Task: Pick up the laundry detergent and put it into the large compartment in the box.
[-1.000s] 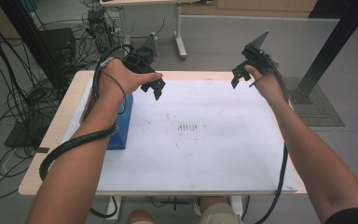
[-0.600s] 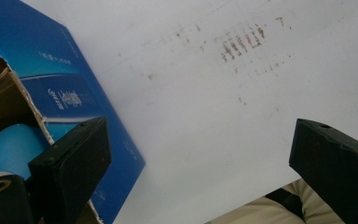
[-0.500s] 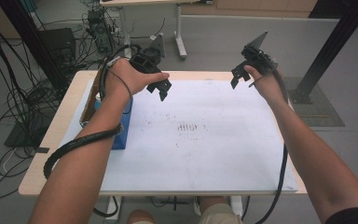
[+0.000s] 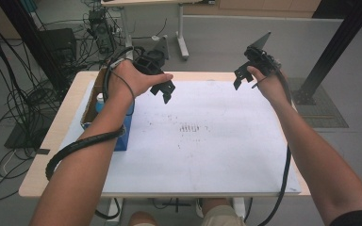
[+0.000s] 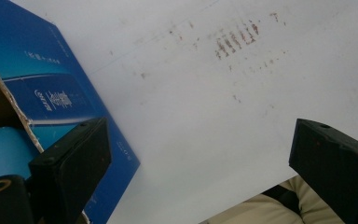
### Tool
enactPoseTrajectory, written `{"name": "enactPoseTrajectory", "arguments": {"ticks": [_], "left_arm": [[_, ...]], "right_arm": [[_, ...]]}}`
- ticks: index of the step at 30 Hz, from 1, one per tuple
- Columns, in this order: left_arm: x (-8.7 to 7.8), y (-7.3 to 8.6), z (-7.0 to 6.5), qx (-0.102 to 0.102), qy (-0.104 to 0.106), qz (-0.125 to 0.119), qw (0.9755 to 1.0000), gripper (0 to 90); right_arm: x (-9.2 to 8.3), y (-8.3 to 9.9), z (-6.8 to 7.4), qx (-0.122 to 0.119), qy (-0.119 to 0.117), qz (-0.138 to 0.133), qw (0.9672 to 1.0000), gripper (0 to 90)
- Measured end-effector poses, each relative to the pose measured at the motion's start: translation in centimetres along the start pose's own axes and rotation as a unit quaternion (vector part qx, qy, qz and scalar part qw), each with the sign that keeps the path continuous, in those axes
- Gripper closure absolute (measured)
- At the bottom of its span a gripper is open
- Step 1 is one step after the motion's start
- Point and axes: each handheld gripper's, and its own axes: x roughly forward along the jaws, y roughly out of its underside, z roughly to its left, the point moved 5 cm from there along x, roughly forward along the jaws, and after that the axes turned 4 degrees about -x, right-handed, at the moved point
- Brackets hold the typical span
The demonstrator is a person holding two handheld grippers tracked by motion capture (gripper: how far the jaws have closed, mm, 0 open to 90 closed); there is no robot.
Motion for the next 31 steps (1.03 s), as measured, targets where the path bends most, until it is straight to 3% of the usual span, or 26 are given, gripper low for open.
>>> {"name": "enactPoseTrajectory", "arguments": {"ticks": [31], "left_arm": [[-0.43, 0.15, -0.54, 0.009, -0.001, -0.001, 1.0, 6.3]], "right_arm": [[0.11, 0.3, 0.56, -0.001, 0.001, 0.001, 1.0, 6.4]]}}
